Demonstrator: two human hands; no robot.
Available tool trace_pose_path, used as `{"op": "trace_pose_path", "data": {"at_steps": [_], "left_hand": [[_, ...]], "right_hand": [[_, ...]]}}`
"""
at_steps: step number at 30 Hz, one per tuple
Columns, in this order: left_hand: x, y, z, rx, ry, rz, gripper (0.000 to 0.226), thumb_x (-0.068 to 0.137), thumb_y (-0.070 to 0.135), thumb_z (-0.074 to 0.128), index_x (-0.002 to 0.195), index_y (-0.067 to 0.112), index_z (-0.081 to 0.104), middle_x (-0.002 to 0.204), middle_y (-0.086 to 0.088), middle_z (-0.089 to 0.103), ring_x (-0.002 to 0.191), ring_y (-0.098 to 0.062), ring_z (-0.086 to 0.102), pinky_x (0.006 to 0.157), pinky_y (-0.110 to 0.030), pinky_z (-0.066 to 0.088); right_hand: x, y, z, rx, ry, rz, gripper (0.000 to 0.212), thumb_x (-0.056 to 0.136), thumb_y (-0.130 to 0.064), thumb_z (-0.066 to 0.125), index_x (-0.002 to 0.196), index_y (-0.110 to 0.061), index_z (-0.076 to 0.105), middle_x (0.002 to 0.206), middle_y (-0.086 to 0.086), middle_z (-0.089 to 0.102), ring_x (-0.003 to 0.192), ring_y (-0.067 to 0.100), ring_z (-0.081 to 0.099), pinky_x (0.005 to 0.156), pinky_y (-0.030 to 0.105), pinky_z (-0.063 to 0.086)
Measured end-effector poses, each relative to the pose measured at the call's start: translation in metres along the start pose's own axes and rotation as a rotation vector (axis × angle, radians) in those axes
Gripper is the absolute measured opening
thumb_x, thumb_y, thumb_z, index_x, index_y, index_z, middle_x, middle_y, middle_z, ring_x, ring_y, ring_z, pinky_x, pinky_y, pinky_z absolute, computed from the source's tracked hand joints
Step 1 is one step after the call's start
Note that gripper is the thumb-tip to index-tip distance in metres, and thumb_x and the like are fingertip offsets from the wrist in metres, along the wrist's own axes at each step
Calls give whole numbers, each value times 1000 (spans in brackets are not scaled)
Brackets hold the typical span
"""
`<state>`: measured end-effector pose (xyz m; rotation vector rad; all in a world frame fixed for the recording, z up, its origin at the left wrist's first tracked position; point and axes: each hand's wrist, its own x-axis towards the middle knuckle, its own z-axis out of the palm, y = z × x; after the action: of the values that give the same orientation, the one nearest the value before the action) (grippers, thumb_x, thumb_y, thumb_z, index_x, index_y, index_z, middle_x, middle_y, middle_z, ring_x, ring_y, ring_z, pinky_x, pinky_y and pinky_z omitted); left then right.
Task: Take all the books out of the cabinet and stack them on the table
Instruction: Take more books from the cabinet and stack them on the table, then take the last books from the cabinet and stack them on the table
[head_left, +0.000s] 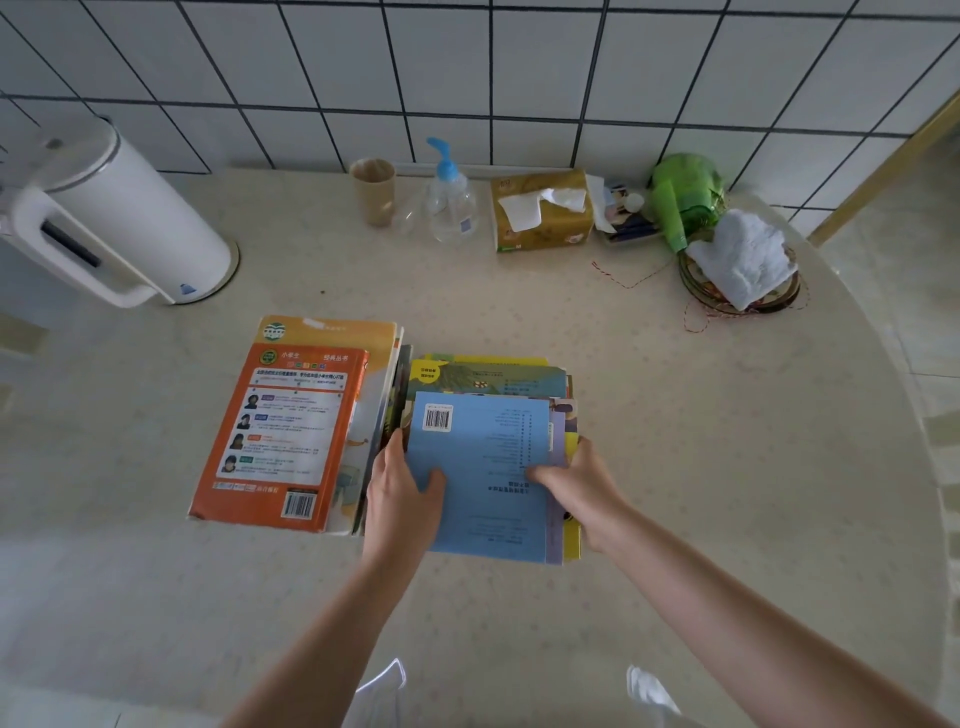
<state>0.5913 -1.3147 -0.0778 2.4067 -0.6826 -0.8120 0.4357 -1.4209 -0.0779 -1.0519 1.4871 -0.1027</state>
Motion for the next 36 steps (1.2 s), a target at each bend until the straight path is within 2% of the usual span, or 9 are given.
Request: {"op": "trace_pose_path", "data": {"at_steps": [3, 5, 7, 9, 13, 20, 25, 30, 36], "left_hand": [[-9, 1, -2, -8, 20, 45, 59, 88, 19, 55, 143, 20, 33, 138, -3, 47, 123, -24, 47, 93, -45, 47], [-14, 1, -5, -8, 23, 86, 61, 88, 15, 55, 144, 19, 31, 140, -3, 46, 124, -24, 47, 92, -43, 48], [-19, 0, -10, 14, 37, 147, 64, 88, 14, 56, 146, 18, 29, 141, -5, 44, 127, -26, 45, 98, -45, 47], [-26, -1, -17, 43, 63, 220, 65, 89, 15, 58, 147, 17, 27, 141, -5, 44, 128, -27, 45, 103, -47, 45], [-45, 3, -23, 56, 72, 369, 56, 93, 15, 57, 143, 20, 35, 137, 1, 52, 122, -20, 50, 94, -37, 47], [-86, 1, -5, 149, -88, 722, 37, 90, 13, 62, 127, 16, 58, 118, 2, 66, 113, -16, 59, 85, -30, 50], [-103, -8, 11, 151, -311, 845, 33, 90, 13, 62, 122, 20, 63, 110, 6, 68, 109, -15, 59, 90, -29, 46], [-120, -19, 30, 231, -546, 976, 28, 90, 17, 60, 118, 22, 63, 103, 12, 68, 109, -14, 60, 95, -36, 49], [-167, -49, 42, 388, -782, 1172, 30, 86, 14, 63, 115, 21, 65, 96, 8, 71, 93, -20, 65, 83, -37, 53]], "right_hand": [[-8, 1, -5, 12, -16, -25, 40, 80, -20, 60, 117, -21, 45, 109, 0, 65, 90, 14, 66, 75, 42, 58], [-19, 1, -11, -24, -6, -53, 49, 86, -20, 56, 132, -20, 39, 119, -3, 60, 95, 13, 62, 70, 34, 52], [-32, 5, -17, -143, 50, -119, 66, 91, -24, 54, 148, -20, 21, 137, -1, 48, 116, 21, 54, 80, 31, 43], [-48, 13, -23, -270, 118, -220, 72, 91, -27, 54, 151, -20, 14, 151, 3, 36, 133, 26, 42, 97, 35, 38], [-82, 36, -27, -364, 171, -400, 71, 91, -25, 57, 150, -17, 20, 153, 4, 34, 139, 25, 33, 110, 39, 31], [-132, 101, -30, -433, 264, -502, 59, 93, -16, 55, 146, -12, 32, 145, 5, 43, 134, 22, 41, 106, 26, 31], [-165, 154, -22, -373, 462, -411, 50, 92, -17, 56, 139, -8, 44, 137, 9, 53, 127, 25, 50, 106, 32, 38], [-200, 210, 14, -236, 623, -194, 49, 95, -21, 53, 142, -10, 41, 142, 8, 48, 131, 24, 45, 107, 26, 31], [-250, 270, 67, -62, 729, -22, 48, 97, -24, 50, 142, -12, 40, 141, 7, 49, 131, 23, 45, 106, 29, 33]]}}
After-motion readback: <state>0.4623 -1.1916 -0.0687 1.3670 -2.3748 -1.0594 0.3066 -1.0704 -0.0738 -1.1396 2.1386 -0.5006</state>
